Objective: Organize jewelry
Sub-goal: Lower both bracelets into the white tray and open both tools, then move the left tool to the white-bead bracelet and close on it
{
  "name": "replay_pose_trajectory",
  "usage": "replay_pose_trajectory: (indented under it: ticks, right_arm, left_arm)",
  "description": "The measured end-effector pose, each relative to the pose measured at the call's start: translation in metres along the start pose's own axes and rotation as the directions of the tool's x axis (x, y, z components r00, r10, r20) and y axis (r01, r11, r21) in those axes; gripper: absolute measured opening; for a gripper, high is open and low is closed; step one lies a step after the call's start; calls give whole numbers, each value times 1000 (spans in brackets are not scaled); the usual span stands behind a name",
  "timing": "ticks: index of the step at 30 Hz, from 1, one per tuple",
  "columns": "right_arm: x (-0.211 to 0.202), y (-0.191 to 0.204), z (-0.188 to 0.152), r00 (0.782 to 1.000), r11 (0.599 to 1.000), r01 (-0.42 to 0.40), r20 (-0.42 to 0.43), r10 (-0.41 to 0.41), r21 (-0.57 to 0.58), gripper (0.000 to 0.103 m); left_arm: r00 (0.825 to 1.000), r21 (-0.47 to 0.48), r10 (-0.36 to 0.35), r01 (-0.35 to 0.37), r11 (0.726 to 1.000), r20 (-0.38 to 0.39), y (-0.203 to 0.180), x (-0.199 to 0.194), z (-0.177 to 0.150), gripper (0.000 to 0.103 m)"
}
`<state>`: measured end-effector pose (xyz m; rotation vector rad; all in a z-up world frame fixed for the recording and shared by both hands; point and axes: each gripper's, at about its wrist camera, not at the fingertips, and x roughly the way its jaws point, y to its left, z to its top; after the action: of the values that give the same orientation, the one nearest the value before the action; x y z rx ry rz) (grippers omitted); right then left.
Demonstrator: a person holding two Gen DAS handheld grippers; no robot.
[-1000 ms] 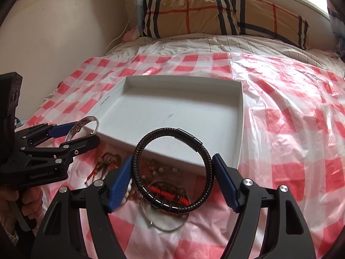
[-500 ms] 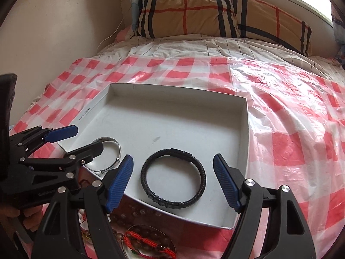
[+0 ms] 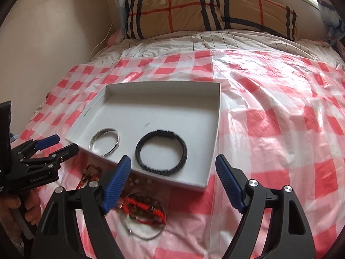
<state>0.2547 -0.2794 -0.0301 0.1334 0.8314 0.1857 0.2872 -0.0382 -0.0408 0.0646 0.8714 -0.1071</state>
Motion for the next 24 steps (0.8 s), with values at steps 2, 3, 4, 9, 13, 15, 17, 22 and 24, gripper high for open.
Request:
replay_pose_trajectory:
  ticks: [2,3,4,9,13,15,17,22,24]
  right_arm:
    - [-9,5,-11,1000,1000,-5,-12,5,-12,78]
    - [-13,8,-19,1000,1000,-8,-20,7,-20,78]
    - [-17,11,-27,1000,1000,-8,-29,7,-26,78]
    - [-34,18,-60,998,998,16,-63,-19,-54,78]
    - [-39,18,-65,998,999,23,-54,-26,-45,78]
    - [-35,18,-64,998,998,37,-58,-39,-46,78]
    - [-31,18,-64,996,998,47,-70,-51,-50,78]
    - [-24,17,-64,994,997,59,-88,-64,-56,78]
    - [-22,17,-63,994,997,59,-89,-64,-52,81]
  left_arm:
    - [1000,11,0,0,1000,-8,0,-9,-15,81]
    - [1000,19,3,-3,1000,-13,0,-13,-23,81]
    - [1000,25,4,-4,1000,-18,-1,-15,-30,81]
    - [1000,52,6,-5,999,-21,-5,-32,-58,81]
    - [1000,102,10,-11,995,12,-23,-41,-66,82]
    - [1000,139,14,-17,990,20,-34,-41,-68,82]
    - [1000,171,12,-16,985,26,-43,-40,-70,82]
    - [1000,180,0,-4,984,21,-47,-36,-67,82]
    - [1000,166,-16,13,986,21,-46,-33,-63,82]
